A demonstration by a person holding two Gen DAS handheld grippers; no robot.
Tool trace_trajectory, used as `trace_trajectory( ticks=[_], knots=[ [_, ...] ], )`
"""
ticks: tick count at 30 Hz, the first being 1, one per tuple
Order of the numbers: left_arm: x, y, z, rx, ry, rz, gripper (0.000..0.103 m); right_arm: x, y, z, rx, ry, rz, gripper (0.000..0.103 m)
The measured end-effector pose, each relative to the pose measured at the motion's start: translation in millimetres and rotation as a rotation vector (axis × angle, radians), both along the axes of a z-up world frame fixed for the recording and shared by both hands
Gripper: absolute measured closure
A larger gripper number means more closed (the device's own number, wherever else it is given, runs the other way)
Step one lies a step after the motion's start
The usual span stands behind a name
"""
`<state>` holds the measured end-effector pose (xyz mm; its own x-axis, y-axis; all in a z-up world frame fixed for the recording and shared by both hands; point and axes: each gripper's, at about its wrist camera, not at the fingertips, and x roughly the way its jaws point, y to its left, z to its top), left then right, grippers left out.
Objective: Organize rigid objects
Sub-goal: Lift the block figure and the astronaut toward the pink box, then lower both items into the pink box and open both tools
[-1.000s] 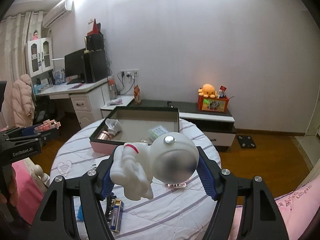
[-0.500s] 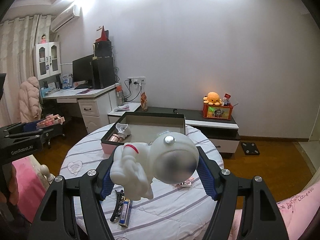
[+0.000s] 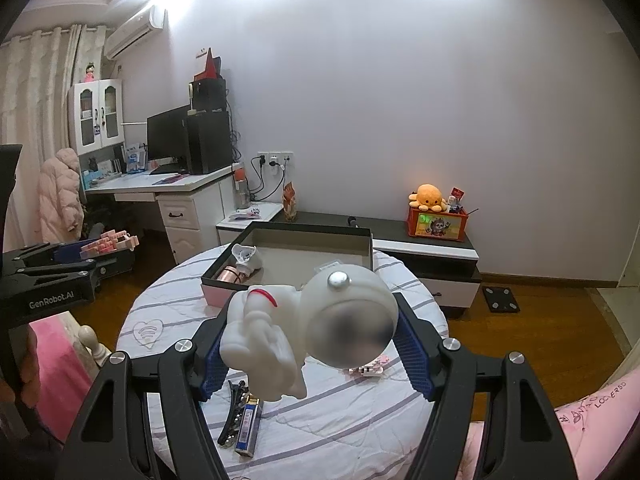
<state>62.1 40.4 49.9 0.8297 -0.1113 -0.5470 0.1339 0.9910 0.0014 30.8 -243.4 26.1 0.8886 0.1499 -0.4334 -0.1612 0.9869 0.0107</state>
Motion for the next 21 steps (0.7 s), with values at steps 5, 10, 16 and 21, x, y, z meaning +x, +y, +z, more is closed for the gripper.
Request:
trace_trajectory(
  ticks=[5,10,16,21],
  knots=[
    [21.8,-3.0,-6.7,0.008,0.027,-0.006,0.041,18.3,2.1,-5.6,-0.001,0.028,-0.001,0.031],
    [59.7,-7.9,-16.4,0.008,0.069,-0.023,0.041,49.5,4.4,-11.8,-0.001,0.064,0.003,0.031],
    [118.8,-16.5,-32.6,-0.003,0.136,-0.052,0.041,106.4,12.7,-21.8,-0.01,0.108,0.022,0.031],
    [172.7,-27.2,-53.1,-0.01,0.222,-0.09,0.041,161.9,23.4,-33.5,-0.013,0.158,0.063,0.031]
  ],
)
